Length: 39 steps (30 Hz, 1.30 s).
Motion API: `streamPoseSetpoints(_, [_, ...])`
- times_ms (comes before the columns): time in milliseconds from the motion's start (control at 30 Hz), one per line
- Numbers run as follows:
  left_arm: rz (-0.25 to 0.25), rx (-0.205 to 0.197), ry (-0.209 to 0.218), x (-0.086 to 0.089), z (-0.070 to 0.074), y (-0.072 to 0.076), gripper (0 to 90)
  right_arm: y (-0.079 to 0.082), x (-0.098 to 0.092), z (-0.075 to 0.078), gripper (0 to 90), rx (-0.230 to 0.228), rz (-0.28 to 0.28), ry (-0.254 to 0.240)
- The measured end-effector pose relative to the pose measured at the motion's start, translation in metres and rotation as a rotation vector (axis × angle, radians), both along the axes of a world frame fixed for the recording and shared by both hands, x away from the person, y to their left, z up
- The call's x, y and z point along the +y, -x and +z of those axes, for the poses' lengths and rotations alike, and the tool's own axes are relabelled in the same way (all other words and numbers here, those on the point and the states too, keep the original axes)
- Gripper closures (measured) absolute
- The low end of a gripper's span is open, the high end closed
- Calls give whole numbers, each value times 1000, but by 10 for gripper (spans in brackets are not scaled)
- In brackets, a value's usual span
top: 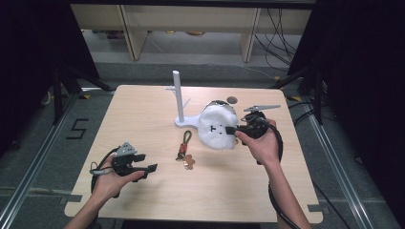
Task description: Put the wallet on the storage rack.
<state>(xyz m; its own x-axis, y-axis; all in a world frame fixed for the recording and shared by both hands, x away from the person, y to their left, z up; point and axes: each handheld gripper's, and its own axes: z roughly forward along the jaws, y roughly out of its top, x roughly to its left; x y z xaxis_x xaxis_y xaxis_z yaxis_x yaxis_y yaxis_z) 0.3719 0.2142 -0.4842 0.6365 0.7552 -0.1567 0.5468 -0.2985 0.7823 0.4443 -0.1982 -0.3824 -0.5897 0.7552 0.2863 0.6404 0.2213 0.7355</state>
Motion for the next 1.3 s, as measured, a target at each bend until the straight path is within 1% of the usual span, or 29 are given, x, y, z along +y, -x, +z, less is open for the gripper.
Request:
streamPoseSetpoints(33, [0, 0, 0, 0, 0, 0, 315, -2, 0, 0, 815, 8, -4, -14])
streamPoseSetpoints(67, [11, 1, 0, -1, -1, 1, 315, -2, 0, 2, 815, 24, -25, -9])
streamPoseSetpoints(100, [-5, 9, -3, 0, -1, 0, 315, -2, 0, 2, 815, 24, -25, -9])
streamPoseSetpoints(133, [-3, 13, 2, -1, -1, 0, 315, -4, 0, 2, 815, 9, -22, -17])
streamPoseSetpoints(167, [-2, 10, 5, -1, -2, 0, 315, -6, 0, 3, 815, 15, -31, -24])
streamPoseSetpoints(200, [0, 7, 4, -1, -2, 0, 316, -9, -1, 3, 815, 2, -24, -19])
streamPoseSetpoints(233, [-6, 13, -1, -1, -2, 0, 315, -12, -1, 6, 815, -5, -41, -16])
streamPoseSetpoints(267, [7, 10, 18, -3, -4, 0, 315, -12, -1, 6, 815, -5, -41, -16])
streamPoseSetpoints(333, [3, 10, -1, -2, -4, 0, 315, -18, -1, 9, 815, -25, -40, -12])
streamPoseSetpoints(367, [13, 10, 20, -3, -5, 0, 315, -19, 0, 10, 815, -14, -52, -14])
streamPoseSetpoints(467, [11, 12, 20, -3, -6, 0, 315, -25, 0, 11, 815, -25, -53, -17])
streamPoseSetpoints(500, [2, 19, 10, -3, -6, 0, 315, -30, -2, 11, 815, -37, -54, -8])
streamPoseSetpoints(533, [2, 19, 10, -3, -6, 0, 315, -30, -1, 12, 815, -22, -70, -15])
streamPoseSetpoints(633, [6, 21, 15, -3, -8, 1, 314, -35, 0, 12, 815, -25, -95, -19])
streamPoseSetpoints(667, [13, 21, 26, -4, -8, 1, 314, -38, -1, 12, 815, -41, -88, -4])
streamPoseSetpoints(700, [13, 21, 26, -4, -8, 1, 314, -38, -1, 12, 815, -41, -88, -4])
streamPoseSetpoints(767, [-1, 21, 6, -3, -7, 0, 314, -44, -1, 12, 814, -42, -94, -4])
streamPoseSetpoints(933, [-3, 17, 3, -3, -8, 1, 314, -50, 1, 12, 814, -55, -99, -1])
streamPoseSetpoints(967, [1, 14, 2, -4, -8, 1, 314, -51, 2, 11, 814, -49, -101, -6])
streamPoseSetpoints(1000, [-4, 27, 13, -4, -9, 1, 314, -54, 2, 11, 814, -60, -102, -1])
streamPoseSetpoints(1033, [2, 25, 22, -5, -9, 1, 314, -55, 2, 11, 814, -69, -105, 17])
streamPoseSetpoints(1067, [2, 25, 22, -5, -9, 1, 313, -55, 2, 11, 814, -69, -105, 17])
streamPoseSetpoints(1100, [7, 19, 29, -6, -10, 1, 313, -56, 3, 9, 814, -56, -109, -1])
streamPoseSetpoints(1133, [13, 19, 14, -6, -10, 2, 313, -57, 4, 9, 814, -49, -121, 1])
streamPoseSetpoints(1167, [7, 20, 28, -6, -11, 1, 313, -59, 4, 8, 814, -57, -117, 3])
streamPoseSetpoints(1200, [4, 22, 27, -6, -11, 1, 313, -60, 6, 6, 814, -39, -134, -1])
streamPoseSetpoints(1233, [5, 21, 27, -6, -11, 1, 313, -60, 6, 6, 814, -39, -134, -1])
streamPoseSetpoints(1267, [3, 22, 19, -6, -11, 1, 313, -63, 4, 4, 814, -65, -114, 18])
streamPoseSetpoints(1300, [4, 21, 18, -6, -11, 1, 313, -64, 5, 3, 814, -49, -131, 11])
